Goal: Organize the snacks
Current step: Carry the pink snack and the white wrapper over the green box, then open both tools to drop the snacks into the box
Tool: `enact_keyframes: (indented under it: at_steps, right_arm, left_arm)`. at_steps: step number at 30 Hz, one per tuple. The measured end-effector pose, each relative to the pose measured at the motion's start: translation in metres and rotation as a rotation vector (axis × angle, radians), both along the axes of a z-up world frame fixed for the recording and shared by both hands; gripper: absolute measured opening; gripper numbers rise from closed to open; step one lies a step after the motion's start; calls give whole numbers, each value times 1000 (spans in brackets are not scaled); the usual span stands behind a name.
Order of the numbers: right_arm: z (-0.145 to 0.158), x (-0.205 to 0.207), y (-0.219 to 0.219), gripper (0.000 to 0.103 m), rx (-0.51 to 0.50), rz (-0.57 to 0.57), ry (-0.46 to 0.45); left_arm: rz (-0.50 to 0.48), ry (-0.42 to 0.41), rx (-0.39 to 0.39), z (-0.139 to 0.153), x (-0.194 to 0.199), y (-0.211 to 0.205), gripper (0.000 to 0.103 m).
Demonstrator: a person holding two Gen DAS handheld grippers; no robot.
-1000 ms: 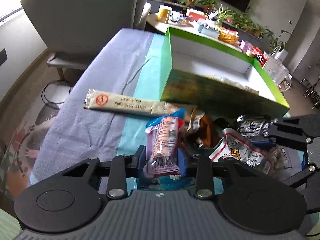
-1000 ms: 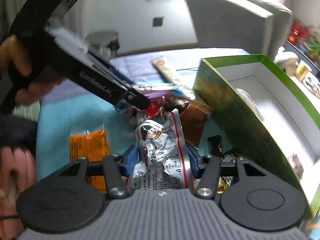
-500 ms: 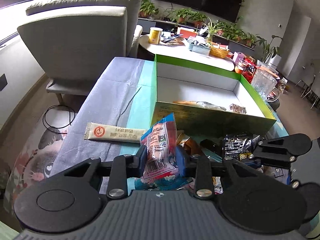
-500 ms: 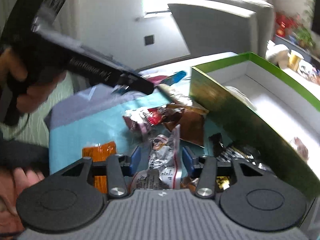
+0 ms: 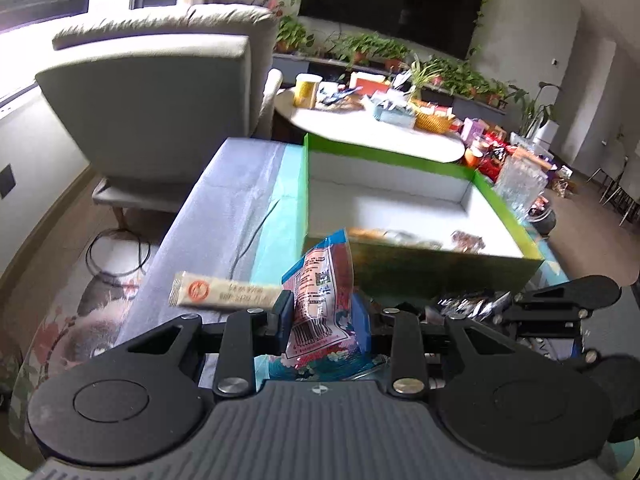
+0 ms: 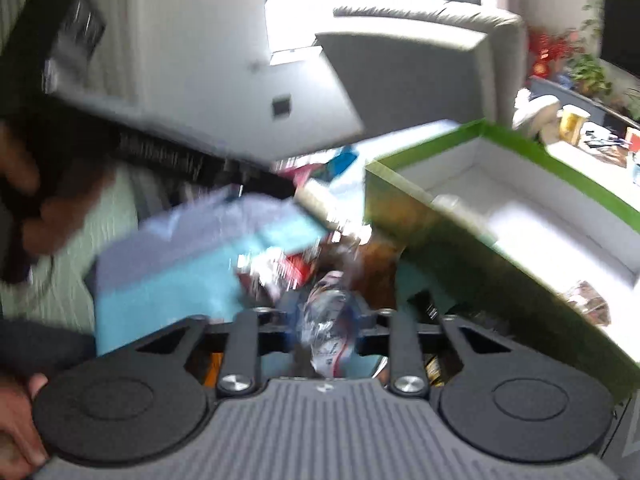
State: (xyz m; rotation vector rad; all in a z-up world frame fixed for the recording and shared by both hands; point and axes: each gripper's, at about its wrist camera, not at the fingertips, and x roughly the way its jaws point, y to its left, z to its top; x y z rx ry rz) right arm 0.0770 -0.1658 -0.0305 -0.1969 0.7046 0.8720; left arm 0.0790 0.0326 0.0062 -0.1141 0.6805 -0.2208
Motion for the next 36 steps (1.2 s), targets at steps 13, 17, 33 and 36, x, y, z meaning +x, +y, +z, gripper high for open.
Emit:
enact_keyframes:
  at_steps: [13,17,33,36]
  right_arm:
    - [31,14,-43,17,257,-276,-71]
    - [45,24,-47,17,274,-424,-147]
    - [30,69,-60,17,250,-705,-166]
    - [24,76,-62,17,247,-716,-144]
  left_arm:
    - [-79,-132,7,36,21,-34,29]
    - [-99,-167,20,44,38,-49,29]
    - [-102,-136,42,28,94,-78,29]
    - [-107,-129,53,23,101,-82,29]
